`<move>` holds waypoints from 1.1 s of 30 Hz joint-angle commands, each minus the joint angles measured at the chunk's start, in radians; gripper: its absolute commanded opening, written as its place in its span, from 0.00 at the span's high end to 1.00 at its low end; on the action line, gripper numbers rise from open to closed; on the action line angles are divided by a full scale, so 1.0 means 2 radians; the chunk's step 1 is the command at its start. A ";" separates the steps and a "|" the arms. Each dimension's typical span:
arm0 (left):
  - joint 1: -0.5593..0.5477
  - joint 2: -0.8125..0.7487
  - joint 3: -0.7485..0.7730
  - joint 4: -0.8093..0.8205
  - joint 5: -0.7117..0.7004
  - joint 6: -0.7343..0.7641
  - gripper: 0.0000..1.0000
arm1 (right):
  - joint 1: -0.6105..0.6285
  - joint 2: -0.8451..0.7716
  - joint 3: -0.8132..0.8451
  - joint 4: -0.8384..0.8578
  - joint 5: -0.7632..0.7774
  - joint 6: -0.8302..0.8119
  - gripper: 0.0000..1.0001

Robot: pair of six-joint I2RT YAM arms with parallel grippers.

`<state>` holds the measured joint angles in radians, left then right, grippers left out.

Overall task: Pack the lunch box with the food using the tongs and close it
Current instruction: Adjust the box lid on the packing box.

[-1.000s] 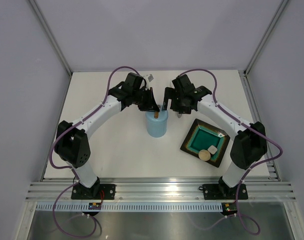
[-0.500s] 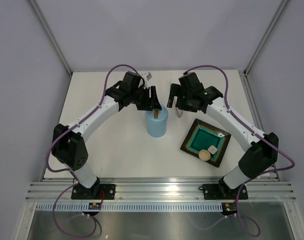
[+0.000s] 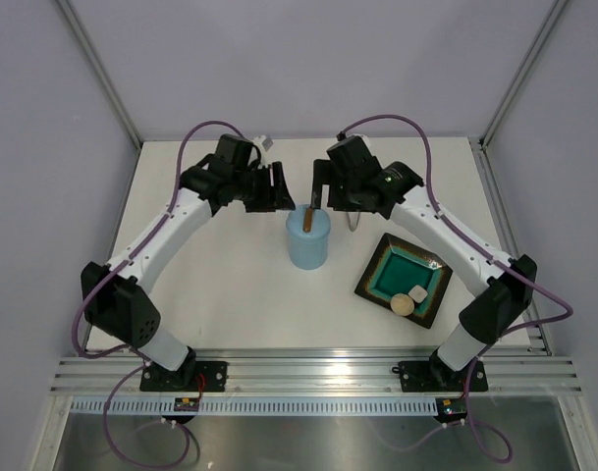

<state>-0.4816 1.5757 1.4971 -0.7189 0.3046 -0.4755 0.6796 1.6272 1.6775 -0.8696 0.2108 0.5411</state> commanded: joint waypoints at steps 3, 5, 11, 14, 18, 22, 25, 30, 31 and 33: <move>0.074 -0.071 -0.009 0.012 0.012 -0.001 0.40 | 0.024 0.034 0.058 -0.020 0.027 -0.020 0.07; 0.097 -0.081 -0.013 0.010 0.012 -0.001 0.40 | 0.033 0.047 0.078 -0.025 0.029 -0.021 0.07; 0.134 -0.105 -0.045 0.020 0.020 -0.011 0.41 | 0.048 0.094 0.115 -0.041 0.037 -0.014 0.07; 0.139 -0.105 -0.060 0.024 0.029 -0.016 0.41 | 0.051 0.123 0.113 -0.047 0.041 -0.011 0.07; 0.141 -0.107 -0.074 0.030 0.033 -0.019 0.41 | 0.067 0.152 0.107 -0.060 0.048 -0.009 0.07; 0.142 -0.104 -0.077 0.033 0.036 -0.019 0.42 | 0.080 0.160 0.108 -0.068 0.052 -0.011 0.08; 0.142 -0.102 -0.078 0.037 0.038 -0.021 0.41 | 0.081 0.150 0.115 -0.068 0.056 -0.010 0.08; 0.142 -0.103 -0.079 0.037 0.039 -0.020 0.42 | 0.081 0.136 0.159 -0.090 0.082 -0.017 0.08; 0.142 -0.104 -0.080 0.037 0.038 -0.019 0.42 | 0.081 0.129 0.167 -0.093 0.087 -0.017 0.08; 0.142 -0.105 -0.080 0.036 0.036 -0.020 0.42 | 0.081 0.121 0.178 -0.094 0.092 -0.019 0.08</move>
<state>-0.2035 1.3785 1.3396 -0.6857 0.3523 -0.5068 0.8333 1.9289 1.9575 -1.0317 0.3344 0.5144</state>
